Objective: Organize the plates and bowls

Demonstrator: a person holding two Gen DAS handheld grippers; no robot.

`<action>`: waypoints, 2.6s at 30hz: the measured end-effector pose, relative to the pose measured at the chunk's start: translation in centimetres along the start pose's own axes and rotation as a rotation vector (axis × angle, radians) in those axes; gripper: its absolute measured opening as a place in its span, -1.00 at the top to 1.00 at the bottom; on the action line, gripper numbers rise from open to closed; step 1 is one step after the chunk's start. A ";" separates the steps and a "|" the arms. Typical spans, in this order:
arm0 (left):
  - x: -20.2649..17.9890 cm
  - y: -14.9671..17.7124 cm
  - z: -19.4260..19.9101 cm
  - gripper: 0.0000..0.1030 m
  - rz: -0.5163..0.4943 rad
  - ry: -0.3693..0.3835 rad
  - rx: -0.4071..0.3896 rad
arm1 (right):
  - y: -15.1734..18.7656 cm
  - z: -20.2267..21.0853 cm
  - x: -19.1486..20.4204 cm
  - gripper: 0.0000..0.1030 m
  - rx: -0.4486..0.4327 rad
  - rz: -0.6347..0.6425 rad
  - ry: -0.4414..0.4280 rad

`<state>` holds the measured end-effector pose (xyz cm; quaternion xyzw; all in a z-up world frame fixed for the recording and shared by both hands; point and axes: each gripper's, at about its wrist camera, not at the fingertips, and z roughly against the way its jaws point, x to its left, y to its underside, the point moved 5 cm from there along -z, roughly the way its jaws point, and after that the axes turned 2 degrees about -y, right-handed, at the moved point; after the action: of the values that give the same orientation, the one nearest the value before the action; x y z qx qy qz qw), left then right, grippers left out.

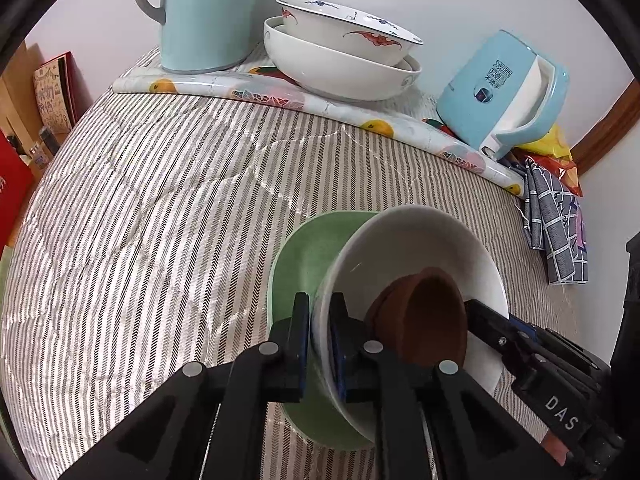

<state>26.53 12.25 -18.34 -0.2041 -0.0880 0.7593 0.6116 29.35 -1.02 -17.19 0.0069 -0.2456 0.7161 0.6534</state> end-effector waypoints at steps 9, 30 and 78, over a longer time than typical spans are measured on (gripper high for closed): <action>0.0 0.2 2.6 0.72 -0.012 -0.005 -0.048 | 0.5 2.2 -0.5 0.48 -0.047 0.010 0.035; -4.9 6.0 15.5 -0.24 -0.151 0.015 -0.304 | 7.1 17.7 0.2 -0.16 -0.315 0.063 0.262; -9.3 18.4 24.7 -0.69 -0.252 -0.012 -0.449 | 20.9 29.5 -1.7 -0.78 -0.460 0.009 0.365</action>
<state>1.37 1.80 -1.26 -0.3179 -0.2827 0.6396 0.6402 0.78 -13.80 1.02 -0.2716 -0.2799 0.6339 0.6679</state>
